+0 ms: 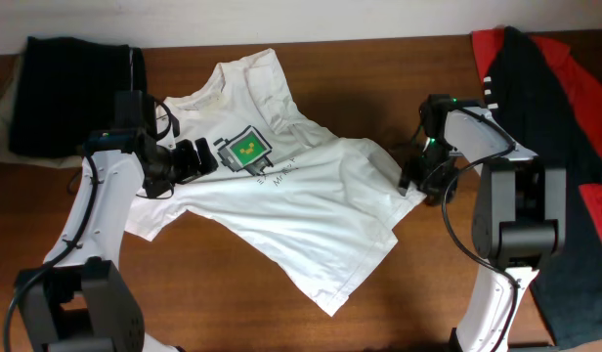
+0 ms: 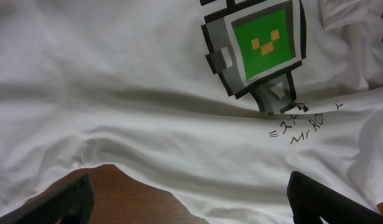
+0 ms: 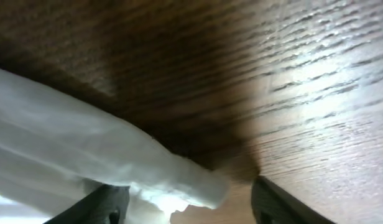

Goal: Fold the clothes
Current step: 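Grasp the shirt's right side with the right gripper, left gripper holding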

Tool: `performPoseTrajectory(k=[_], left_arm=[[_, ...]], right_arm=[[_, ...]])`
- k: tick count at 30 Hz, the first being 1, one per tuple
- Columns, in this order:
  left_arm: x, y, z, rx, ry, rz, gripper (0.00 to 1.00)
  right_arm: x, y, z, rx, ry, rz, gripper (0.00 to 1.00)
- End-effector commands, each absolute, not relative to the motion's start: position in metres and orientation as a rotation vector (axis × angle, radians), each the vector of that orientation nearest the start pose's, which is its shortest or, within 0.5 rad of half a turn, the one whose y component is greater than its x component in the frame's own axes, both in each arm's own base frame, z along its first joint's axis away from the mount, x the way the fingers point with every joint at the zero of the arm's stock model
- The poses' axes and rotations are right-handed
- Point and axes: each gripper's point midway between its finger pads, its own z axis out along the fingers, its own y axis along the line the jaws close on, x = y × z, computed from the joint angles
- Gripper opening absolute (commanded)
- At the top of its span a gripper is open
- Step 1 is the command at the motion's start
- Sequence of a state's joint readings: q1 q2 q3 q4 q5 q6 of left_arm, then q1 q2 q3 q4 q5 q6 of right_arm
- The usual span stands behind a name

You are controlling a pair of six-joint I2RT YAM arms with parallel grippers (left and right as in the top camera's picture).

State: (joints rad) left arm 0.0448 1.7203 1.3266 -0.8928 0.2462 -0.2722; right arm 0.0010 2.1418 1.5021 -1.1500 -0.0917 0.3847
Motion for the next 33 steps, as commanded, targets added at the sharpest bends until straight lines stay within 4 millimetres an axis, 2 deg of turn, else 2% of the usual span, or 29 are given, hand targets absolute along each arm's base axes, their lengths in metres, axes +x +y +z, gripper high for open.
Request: performPoseTrajectory(k=[1,3,5,7,8,9,10,13,14,15,16,17,18,19,20,22,25,26,28,30,32,33], left_arm=[[0.382,-0.024,0.114,-0.368,2.806,-0.380,0.99],[0.382,-0.024,0.114,-0.368,2.806,-0.380,0.99],[0.382,-0.024,0.114,-0.368,2.806,-0.380,0.99],[0.382,-0.024,0.112,-0.368,2.806,-0.380,0.99],[0.382,-0.024,0.109,-0.368,2.806,-0.381,0.99],[0.381,-0.024,0.105,-0.369,2.808,-0.380,0.99],[0.380,-0.024,0.101,-0.370,2.810,-0.375,0.99],[0.384,-0.016,0.099,-0.374,2.790,-0.318,0.99],[0.385,-0.016,0.099,-0.373,2.787,-0.318,0.99],[0.385,-0.016,0.099,-0.373,2.786,-0.318,0.99],[0.385,-0.016,0.099,-0.372,2.785,-0.318,0.99],[0.386,-0.016,0.099,-0.372,2.785,-0.318,0.99],[0.386,-0.017,0.099,-0.371,2.783,-0.318,0.99],[0.386,-0.017,0.099,-0.371,2.782,-0.318,0.99],[0.386,-0.017,0.099,-0.370,2.783,-0.318,0.99],[0.386,-0.023,0.101,-0.358,2.783,-0.366,0.99],[0.385,-0.040,0.097,-0.303,2.800,-0.395,0.99],[0.384,-0.043,0.089,-0.296,2.825,-0.397,0.99],[0.373,-0.046,0.076,-0.306,2.899,-0.394,0.99],[0.367,-0.045,0.076,-0.294,2.917,-0.390,0.99],[0.365,-0.044,0.084,-0.290,2.908,-0.390,0.99],[0.362,-0.045,0.086,-0.265,2.911,-0.387,0.99]], right_arm=[[0.338,0.012,-0.009,0.673,3.312,0.012,0.39],[0.343,0.009,-0.008,0.670,3.293,0.000,0.05],[0.359,0.003,0.001,0.652,3.240,-0.039,0.04],[0.394,-0.009,0.024,0.657,3.125,-0.050,0.04],[0.424,-0.024,0.047,0.691,3.014,-0.018,0.04],[0.439,-0.033,0.060,0.706,2.955,-0.005,0.04],[0.462,-0.048,0.083,0.728,2.854,0.014,0.04],[0.528,-0.094,0.177,0.736,2.502,0.065,0.05],[0.537,-0.098,0.193,0.727,2.445,0.070,0.08],[0.545,-0.100,0.207,0.714,2.396,0.077,0.27],[0.550,-0.099,0.217,0.701,2.367,0.086,0.85],[0.545,-0.098,0.217,0.707,2.387,0.084,0.98],[0.537,-0.096,0.220,0.714,2.417,0.088,1.00],[0.527,-0.094,0.227,0.722,2.442,0.086,0.99],[0.512,-0.090,0.245,0.726,2.469,0.092,0.99],[0.486,-0.072,0.263,0.718,2.541,0.190,0.99],[0.435,-0.055,0.242,0.786,2.769,0.225,0.99],[0.426,-0.054,0.238,0.803,2.807,0.213,0.99],[0.424,-0.051,0.246,0.841,2.778,0.240,0.99],[0.415,-0.043,0.268,0.804,2.739,0.257,0.99],[0.392,-0.020,0.281,0.737,2.755,0.269,0.99],[0.365,-0.016,0.277,0.805,2.781,0.163,0.99]])
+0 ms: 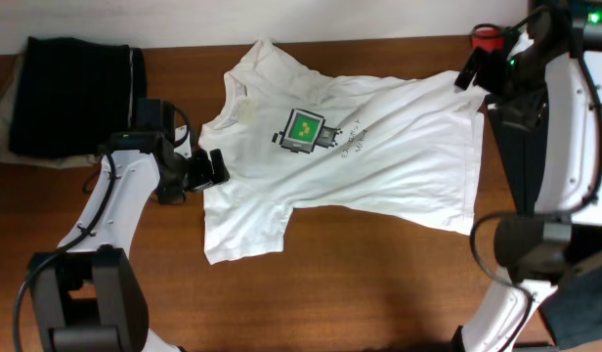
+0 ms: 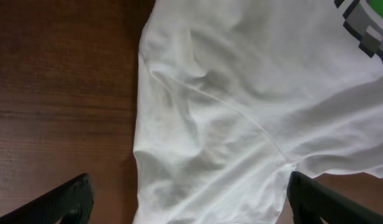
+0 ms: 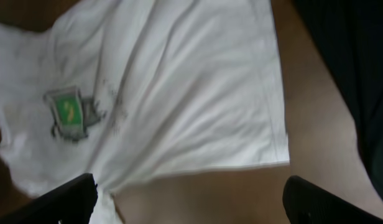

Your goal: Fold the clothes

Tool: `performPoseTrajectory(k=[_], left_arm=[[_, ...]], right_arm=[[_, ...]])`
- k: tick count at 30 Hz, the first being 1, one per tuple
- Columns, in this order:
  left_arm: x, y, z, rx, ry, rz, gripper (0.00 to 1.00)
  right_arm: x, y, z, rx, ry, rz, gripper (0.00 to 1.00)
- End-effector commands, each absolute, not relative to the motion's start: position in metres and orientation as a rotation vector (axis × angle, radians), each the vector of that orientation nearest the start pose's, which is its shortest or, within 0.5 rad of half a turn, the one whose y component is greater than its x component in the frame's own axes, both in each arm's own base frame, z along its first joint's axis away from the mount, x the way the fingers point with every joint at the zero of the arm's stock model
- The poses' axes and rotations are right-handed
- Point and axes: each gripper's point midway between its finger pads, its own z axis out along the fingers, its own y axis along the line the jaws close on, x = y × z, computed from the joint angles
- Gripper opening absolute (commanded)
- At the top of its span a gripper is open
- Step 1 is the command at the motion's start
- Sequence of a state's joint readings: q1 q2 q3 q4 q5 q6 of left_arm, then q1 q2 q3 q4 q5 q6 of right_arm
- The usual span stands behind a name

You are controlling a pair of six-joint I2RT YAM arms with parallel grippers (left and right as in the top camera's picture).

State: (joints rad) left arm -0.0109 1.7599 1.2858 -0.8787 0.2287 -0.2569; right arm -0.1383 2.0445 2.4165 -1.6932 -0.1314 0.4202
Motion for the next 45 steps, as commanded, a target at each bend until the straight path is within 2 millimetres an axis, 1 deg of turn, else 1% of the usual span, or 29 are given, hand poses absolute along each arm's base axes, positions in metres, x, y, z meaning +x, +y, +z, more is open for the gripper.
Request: performPoseTrajectory(k=[1,2,3,4,5,6,8,10,11,12,14,15,16,18,20,23,26,27,28,29,31,32,34,36,39,41,42,44,45], left_arm=[[0.361,-0.044,0.086,-0.260,2.919,-0.383,0.99],[0.360,-0.045,0.085,-0.262,2.922,-0.386,0.99],[0.360,-0.045,0.085,-0.262,2.923,-0.386,0.99],[0.358,-0.045,0.085,-0.264,2.930,-0.386,0.99],[0.354,-0.045,0.084,-0.268,2.947,-0.385,0.99],[0.349,-0.044,0.083,-0.273,2.966,-0.384,0.99],[0.344,-0.044,0.082,-0.279,2.986,-0.383,0.99],[0.344,-0.044,0.082,-0.280,2.986,-0.382,0.99],[0.345,-0.044,0.082,-0.279,2.984,-0.382,0.99],[0.346,-0.044,0.082,-0.277,2.978,-0.378,0.99],[0.348,-0.044,0.082,-0.276,2.973,-0.380,0.99],[0.345,-0.045,0.082,-0.279,2.984,-0.387,0.99],[0.341,-0.046,0.082,-0.282,2.998,-0.395,0.99],[0.325,-0.041,0.077,-0.302,3.064,-0.350,0.99],[0.306,-0.029,0.061,-0.348,3.128,-0.239,0.99],[0.299,-0.029,0.044,-0.358,3.136,-0.233,0.99],[0.282,-0.030,0.026,-0.395,3.173,-0.200,0.99],[0.281,-0.027,0.023,-0.417,3.169,-0.140,0.99],[0.280,-0.029,0.022,-0.411,3.166,-0.084,0.99],[0.280,-0.037,0.022,-0.355,3.169,-0.065,0.99],[0.279,-0.034,0.020,-0.345,3.153,0.066,0.99],[0.279,-0.036,0.019,-0.339,3.146,0.092,0.99],[0.276,-0.037,0.017,-0.338,3.150,0.095,0.98],[0.276,-0.037,0.011,-0.339,3.142,0.089,0.91],[0.272,-0.036,0.007,-0.337,3.148,0.092,0.89],[0.272,-0.037,0.002,-0.337,3.140,0.087,0.79],[0.269,-0.037,-0.002,-0.337,3.142,0.077,0.71],[0.268,-0.043,-0.006,-0.338,3.144,0.016,0.43],[0.269,-0.046,-0.006,-0.339,3.143,-0.007,0.24]], right_arm=[[0.341,-0.023,0.267,0.944,2.770,-0.002,0.99],[0.314,-0.026,0.250,1.056,2.776,-0.143,0.99],[0.304,-0.022,0.238,1.054,2.805,-0.164,0.99],[0.296,-0.017,0.219,1.057,2.841,-0.177,0.99],[0.291,-0.015,0.195,1.072,2.881,-0.180,0.99],[0.287,-0.010,0.170,1.090,2.925,-0.153,0.99],[0.284,0.013,0.119,1.114,2.990,0.026,0.99],[0.285,0.028,0.087,1.118,3.000,0.165,0.99],[0.287,0.035,0.076,1.113,2.995,0.233,0.99],[0.289,0.037,0.068,1.105,2.983,0.265,0.99],[0.296,0.037,0.067,1.092,2.956,0.280,0.99],[0.299,0.037,0.067,1.087,2.947,0.285,0.99],[0.299,0.037,0.067,1.086,2.945,0.286,0.99],[0.299,0.037,0.066,1.086,2.945,0.280,0.99],[0.303,0.036,0.066,1.078,2.928,0.278,0.99],[0.305,0.036,0.066,1.075,2.921,0.281,0.99],[0.307,0.032,0.064,1.073,2.913,0.248,0.99],[0.309,0.031,0.063,1.072,2.910,0.245,0.99],[0.311,0.031,0.058,1.073,2.913,0.243,0.99],[0.311,0.031,0.054,1.078,2.922,0.234,0.99],[0.310,0.028,0.046,1.088,2.940,0.196,0.99],[0.309,0.028,0.042,1.094,2.953,0.188,0.99],[0.307,0.028,0.037,1.102,2.967,0.179,0.99],[0.307,0.028,0.037,1.102,2.967,0.180,0.99],[0.307,0.028,0.037,1.102,2.968,0.179,0.99],[0.304,0.027,0.037,1.106,2.977,0.167,0.99],[0.302,0.025,0.036,1.109,2.981,0.143,0.99],[0.298,0.024,0.034,1.113,2.989,0.128,0.99],[0.297,0.024,0.033,1.115,2.994,0.125,0.99]])
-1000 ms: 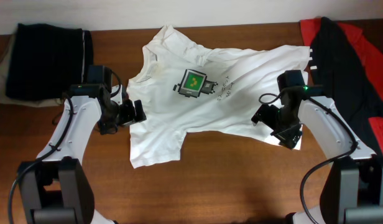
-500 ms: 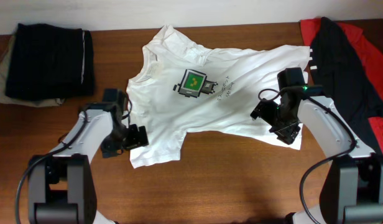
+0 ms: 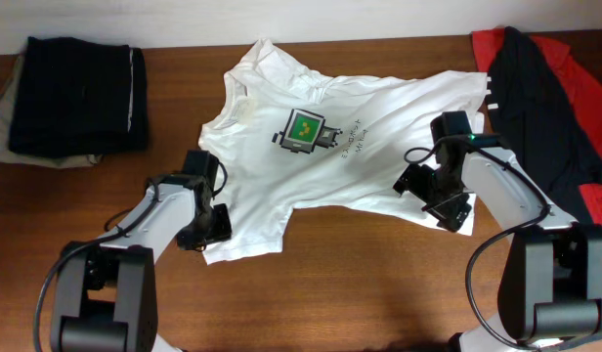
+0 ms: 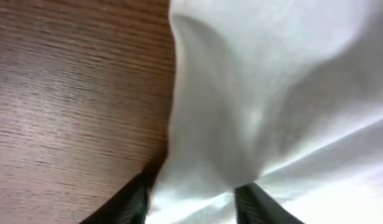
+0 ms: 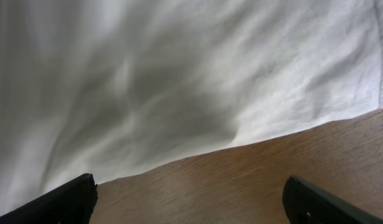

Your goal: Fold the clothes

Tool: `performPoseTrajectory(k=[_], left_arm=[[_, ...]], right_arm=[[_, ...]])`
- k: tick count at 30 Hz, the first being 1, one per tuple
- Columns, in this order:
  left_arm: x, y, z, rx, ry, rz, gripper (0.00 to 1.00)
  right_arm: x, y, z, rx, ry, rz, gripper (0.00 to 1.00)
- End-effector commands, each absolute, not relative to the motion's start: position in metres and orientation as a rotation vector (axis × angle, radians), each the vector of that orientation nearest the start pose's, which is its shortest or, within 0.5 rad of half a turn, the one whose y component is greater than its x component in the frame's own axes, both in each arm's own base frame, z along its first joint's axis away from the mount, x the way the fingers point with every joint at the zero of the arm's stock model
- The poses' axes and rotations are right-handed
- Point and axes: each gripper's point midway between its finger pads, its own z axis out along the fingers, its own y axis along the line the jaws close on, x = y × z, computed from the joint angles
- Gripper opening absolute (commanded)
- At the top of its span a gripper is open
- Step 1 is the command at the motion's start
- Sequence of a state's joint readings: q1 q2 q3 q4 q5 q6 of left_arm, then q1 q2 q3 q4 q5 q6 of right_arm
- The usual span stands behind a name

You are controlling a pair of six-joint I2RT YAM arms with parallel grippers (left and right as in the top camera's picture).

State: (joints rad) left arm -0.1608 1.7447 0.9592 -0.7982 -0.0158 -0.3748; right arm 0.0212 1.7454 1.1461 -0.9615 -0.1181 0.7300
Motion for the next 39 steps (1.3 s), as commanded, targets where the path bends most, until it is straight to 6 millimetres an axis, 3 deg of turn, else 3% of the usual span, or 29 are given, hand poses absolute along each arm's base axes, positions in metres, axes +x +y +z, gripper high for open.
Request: performPoseTrajectory(k=[1,2,3,7,10,12,14,19,21,26,28,30,33,35,36,38,39], left_arm=[[0.270,-0.047,-0.006,-0.337,3.139,-0.012,0.12],[0.270,-0.047,-0.006,-0.337,3.139,-0.012,0.03],[0.270,-0.047,-0.006,-0.337,3.139,-0.012,0.01],[0.272,-0.047,-0.006,-0.337,3.129,-0.016,0.00],[0.276,-0.047,-0.006,-0.336,3.115,-0.022,0.00],[0.276,-0.047,-0.006,-0.336,3.114,-0.022,0.01],[0.277,-0.048,-0.006,-0.334,3.111,-0.024,0.01],[0.278,-0.048,-0.006,-0.334,3.105,-0.026,0.01],[0.278,-0.048,-0.006,-0.333,3.106,-0.026,0.01],[0.279,-0.048,-0.006,-0.334,3.104,-0.027,0.01],[0.279,-0.048,-0.006,-0.333,3.105,-0.027,0.01],[0.278,-0.048,-0.006,-0.333,3.106,-0.026,0.01],[0.279,-0.048,-0.005,-0.334,3.103,-0.028,0.01],[0.280,-0.048,0.000,-0.331,3.088,-0.035,0.01],[0.284,-0.049,0.011,-0.327,3.051,-0.049,0.01],[0.296,-0.051,0.058,-0.291,2.893,-0.110,0.01],[0.302,-0.052,0.120,-0.269,2.678,-0.180,0.01]], right_arm=[[0.295,0.024,0.033,1.119,3.001,0.120,0.99],[0.292,0.024,0.032,1.122,3.007,0.115,0.99],[0.289,0.024,0.030,1.125,3.015,0.111,0.99],[0.278,0.015,0.021,1.142,3.022,0.026,0.99],[0.262,-0.016,0.012,1.349,2.924,-0.181,0.99],[0.257,-0.041,0.012,1.503,2.868,-0.167,0.99],[0.259,-0.053,0.011,1.561,2.825,-0.143,0.99],[0.268,-0.063,0.004,1.532,2.763,-0.172,0.99],[0.264,-0.063,-0.006,1.528,2.754,-0.171,0.88],[0.265,-0.064,-0.017,1.514,2.724,-0.158,0.84],[0.268,-0.064,-0.018,1.508,2.711,-0.150,0.66],[0.265,-0.064,-0.023,1.512,2.707,-0.148,0.35],[0.261,-0.063,-0.023,1.517,2.720,-0.157,0.04],[0.260,-0.064,-0.018,1.517,2.721,-0.167,0.04],[0.260,-0.065,-0.009,1.513,2.713,-0.179,0.04],[0.263,-0.066,0.023,1.491,2.664,-0.151,0.04],[0.261,-0.066,0.063,1.451,2.578,-0.095,0.04]])
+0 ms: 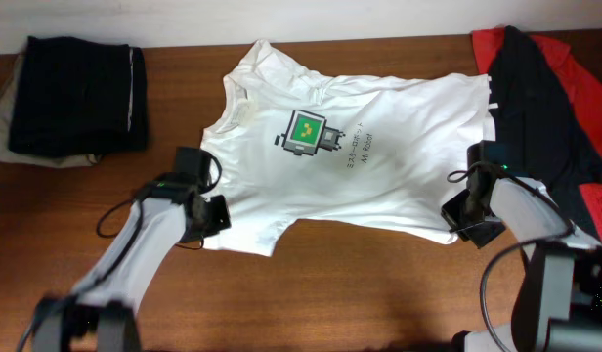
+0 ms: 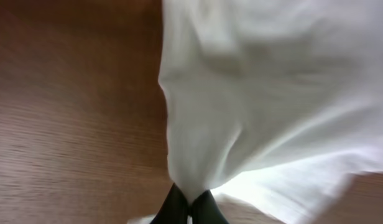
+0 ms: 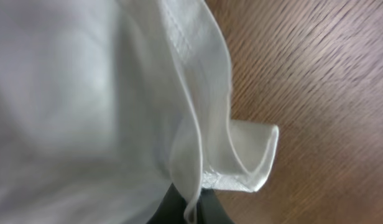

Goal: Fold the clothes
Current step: 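Lift the shirt with both grippers and lay it flat toward the back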

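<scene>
A white T-shirt (image 1: 379, 186) with a green pixel-robot print (image 1: 306, 132) lies spread face up on the wooden table, collar to the upper left and hem to the right. My left gripper (image 1: 211, 215) is at the lower sleeve, shut on a pinch of its cloth (image 2: 241, 93), with the fingertips (image 2: 189, 208) pressed together. My right gripper (image 1: 464, 217) is at the shirt's lower right corner. In the right wrist view it (image 3: 190, 208) is shut on the curled hem (image 3: 241, 155).
A folded black garment (image 1: 76, 93) lies at the back left on a beige cloth (image 1: 0, 117). A pile of red and black clothes (image 1: 555, 98) fills the right edge, close to my right arm. Bare wood (image 1: 360, 293) runs along the front.
Both grippers stood open over the cloth and are now shut on it. The right one now sits further right, at the hem corner. The shirt's lower edge lies straighter.
The shirt lay crumpled and slanted, my left gripper by the print and my right at its right edge. Then it was spread wide, my right arm high at the back right. Later both grippers were low at sleeve and hem, and now they grip there.
</scene>
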Tool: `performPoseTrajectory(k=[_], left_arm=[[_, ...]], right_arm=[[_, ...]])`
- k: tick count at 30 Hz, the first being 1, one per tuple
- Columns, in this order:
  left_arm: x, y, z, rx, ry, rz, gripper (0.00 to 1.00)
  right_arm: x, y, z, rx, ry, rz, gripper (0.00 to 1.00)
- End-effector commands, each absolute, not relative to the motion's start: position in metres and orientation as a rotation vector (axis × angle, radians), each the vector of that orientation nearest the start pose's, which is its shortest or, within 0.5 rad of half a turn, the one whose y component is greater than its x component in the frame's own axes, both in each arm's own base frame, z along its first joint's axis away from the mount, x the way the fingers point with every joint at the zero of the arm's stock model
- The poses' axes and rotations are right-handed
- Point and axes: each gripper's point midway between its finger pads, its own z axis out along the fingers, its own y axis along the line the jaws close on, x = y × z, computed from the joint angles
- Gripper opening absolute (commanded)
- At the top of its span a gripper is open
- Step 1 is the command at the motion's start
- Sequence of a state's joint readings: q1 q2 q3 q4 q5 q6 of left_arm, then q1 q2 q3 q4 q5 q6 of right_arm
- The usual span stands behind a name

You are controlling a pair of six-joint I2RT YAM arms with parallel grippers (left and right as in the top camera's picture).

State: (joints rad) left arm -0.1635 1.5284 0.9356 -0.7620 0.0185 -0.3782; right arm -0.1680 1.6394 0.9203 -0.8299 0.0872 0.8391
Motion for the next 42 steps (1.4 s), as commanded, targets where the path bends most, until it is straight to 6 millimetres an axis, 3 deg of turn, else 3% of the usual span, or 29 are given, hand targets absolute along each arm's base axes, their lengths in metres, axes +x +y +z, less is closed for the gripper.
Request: performPoseTrajectory(k=[1,2,3,5,8,9,10,12,13,14,16,18,20,21,23,24,25,26,27,28,29,30,31,35,36,38,39,40,42], left_arm=[[0.301,-0.051,0.142,-0.262,2.605,-0.196,0.01],[0.298,-0.049,0.183,-0.251,2.465,-0.228,0.01],[0.294,-0.048,0.211,-0.241,2.375,-0.253,0.00],[0.274,-0.043,0.299,-0.224,2.118,-0.300,0.01],[0.231,-0.021,0.425,-0.247,1.853,-0.265,0.00],[0.217,-0.018,0.452,-0.236,1.800,-0.268,0.01],[0.195,-0.014,0.492,-0.231,1.710,-0.287,0.01],[0.165,-0.009,0.538,-0.224,1.587,-0.312,0.01],[0.150,-0.001,0.560,-0.247,1.514,-0.299,0.00],[0.149,0.008,0.568,-0.287,1.480,-0.265,0.01],[0.173,0.010,0.560,-0.314,1.529,-0.227,0.01],[0.235,0.013,0.534,-0.372,1.658,-0.124,0.01],[0.334,0.009,0.487,-0.419,1.811,0.003,0.01],[0.369,0.005,0.465,-0.424,1.862,0.035,0.01],[0.466,-0.003,0.382,-0.413,2.000,0.157,0.01],[0.508,-0.010,0.339,-0.360,2.054,0.204,0.01],[0.544,-0.016,0.291,-0.345,2.096,0.225,0.01],[0.574,-0.021,0.242,-0.340,2.129,0.239,0.01],[0.607,-0.025,0.167,-0.332,2.173,0.259,0.16],[0.615,-0.026,0.134,-0.321,2.202,0.274,0.67],[0.616,-0.027,0.111,-0.289,2.243,0.301,0.99],[0.611,-0.026,0.102,-0.280,2.279,0.316,0.99],[0.608,-0.025,0.106,-0.279,2.286,0.319,0.99],[0.572,-0.020,0.208,-0.287,2.238,0.299,0.99],[0.565,-0.019,0.218,-0.287,2.241,0.299,0.99],[0.536,-0.032,0.244,-0.231,2.297,0.181,0.99],[0.516,-0.041,0.237,-0.190,2.389,0.122,0.99],[0.490,-0.056,0.214,-0.134,2.543,0.021,0.99],[0.459,-0.073,0.183,-0.091,2.729,-0.099,0.99]], right_arm=[[0.259,-0.065,0.078,1.431,2.543,-0.071,0.04],[0.257,-0.063,0.105,1.369,2.491,-0.021,0.04],[0.257,-0.058,0.133,1.257,2.463,0.042,0.04],[0.240,-0.053,0.223,1.118,2.333,0.112,0.04],[0.211,-0.047,0.340,0.959,2.201,0.136,0.04],[0.202,-0.046,0.368,0.926,2.157,0.144,0.04],[0.188,-0.044,0.409,0.886,2.076,0.160,0.04],[0.169,-0.040,0.465,0.834,1.940,0.193,0.04],[0.166,-0.040,0.486,0.814,1.884,0.205,0.04],[0.170,-0.040,0.499,0.802,1.851,0.213,0.04],[0.198,-0.045,0.494,0.823,1.896,0.205,0.04],[0.238,-0.052,0.473,0.857,1.989,0.184,0.04],[0.308,-0.064,0.434,0.905,2.116,0.152,0.04],[0.328,-0.068,0.421,0.917,2.149,0.144,0.04],[0.409,-0.081,0.357,0.955,2.267,0.112,0.04],[0.437,-0.085,0.330,0.966,2.300,0.107,0.04],[0.475,-0.088,0.283,0.980,2.361,0.094,0.04],[0.497,-0.087,0.251,0.981,2.397,0.090,0.04],[0.530,-0.078,0.189,0.970,2.476,0.088,0.11],[0.538,-0.071,0.161,0.966,2.521,0.084,0.58],[0.541,-0.065,0.137,0.958,2.571,0.073,0.98],[0.541,-0.060,0.129,0.933,2.602,0.078,0.99],[0.538,-0.060,0.128,0.934,2.616,0.077,0.99],[0.499,-0.057,0.191,0.911,2.635,0.082,0.99],[0.494,-0.053,0.200,0.882,2.643,0.101,0.99],[0.471,-0.024,0.225,0.737,2.723,0.290,0.99],[0.454,-0.005,0.225,0.739,2.794,0.416,0.99],[0.441,0.005,0.218,0.749,2.865,0.431,0.99],[0.426,0.022,0.206,0.729,2.960,0.413,0.99]])
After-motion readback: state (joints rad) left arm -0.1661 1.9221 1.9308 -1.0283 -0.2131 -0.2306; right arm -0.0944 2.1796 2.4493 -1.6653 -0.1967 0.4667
